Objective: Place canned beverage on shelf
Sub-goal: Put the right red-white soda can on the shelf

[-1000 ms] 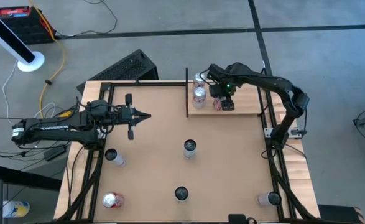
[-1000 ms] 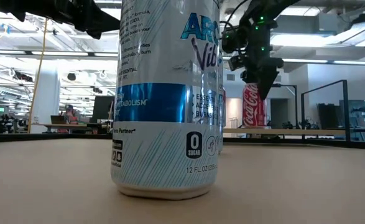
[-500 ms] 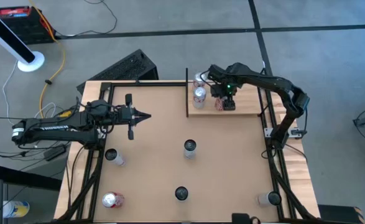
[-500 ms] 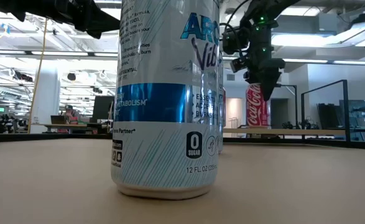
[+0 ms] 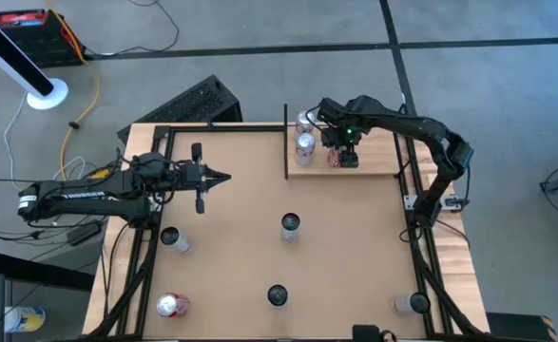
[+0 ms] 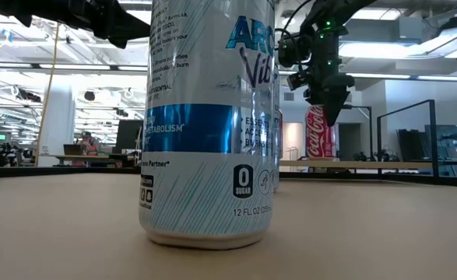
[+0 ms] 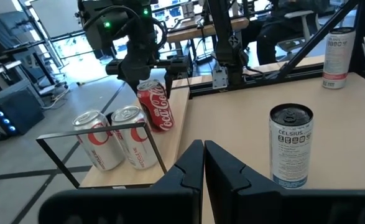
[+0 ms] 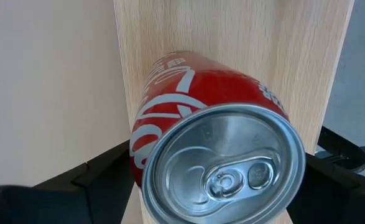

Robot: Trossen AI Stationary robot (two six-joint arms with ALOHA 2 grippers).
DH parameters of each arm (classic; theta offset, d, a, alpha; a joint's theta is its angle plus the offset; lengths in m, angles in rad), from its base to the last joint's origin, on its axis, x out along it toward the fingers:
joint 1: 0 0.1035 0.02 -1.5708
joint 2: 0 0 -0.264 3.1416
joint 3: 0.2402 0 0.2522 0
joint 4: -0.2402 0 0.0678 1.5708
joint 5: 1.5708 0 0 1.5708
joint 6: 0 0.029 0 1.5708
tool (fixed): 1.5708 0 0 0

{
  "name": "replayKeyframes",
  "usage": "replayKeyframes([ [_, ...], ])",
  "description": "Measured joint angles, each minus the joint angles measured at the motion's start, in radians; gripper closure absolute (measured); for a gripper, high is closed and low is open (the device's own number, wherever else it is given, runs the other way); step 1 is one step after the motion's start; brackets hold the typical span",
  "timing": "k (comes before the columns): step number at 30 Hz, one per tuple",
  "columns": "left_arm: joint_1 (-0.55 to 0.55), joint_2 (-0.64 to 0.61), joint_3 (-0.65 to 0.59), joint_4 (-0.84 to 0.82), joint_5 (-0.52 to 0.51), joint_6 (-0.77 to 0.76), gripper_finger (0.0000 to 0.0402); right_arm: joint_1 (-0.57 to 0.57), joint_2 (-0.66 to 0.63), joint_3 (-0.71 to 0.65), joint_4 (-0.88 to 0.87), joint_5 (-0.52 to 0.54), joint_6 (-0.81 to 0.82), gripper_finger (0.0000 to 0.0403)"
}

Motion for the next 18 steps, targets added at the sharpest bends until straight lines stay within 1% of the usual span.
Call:
replayKeyframes([
  [7,0.000,0.000,0.000,0.002,0.000,0.003,0.0402,0.000,0.000,0.000,0.042,0.002,-0.023,0.0035],
  [18,0.000,0.000,0.000,0.001,0.000,-0.001,0.0402,0.008,-0.001,0.000,0.017,0.025,-0.034,0.0035],
])
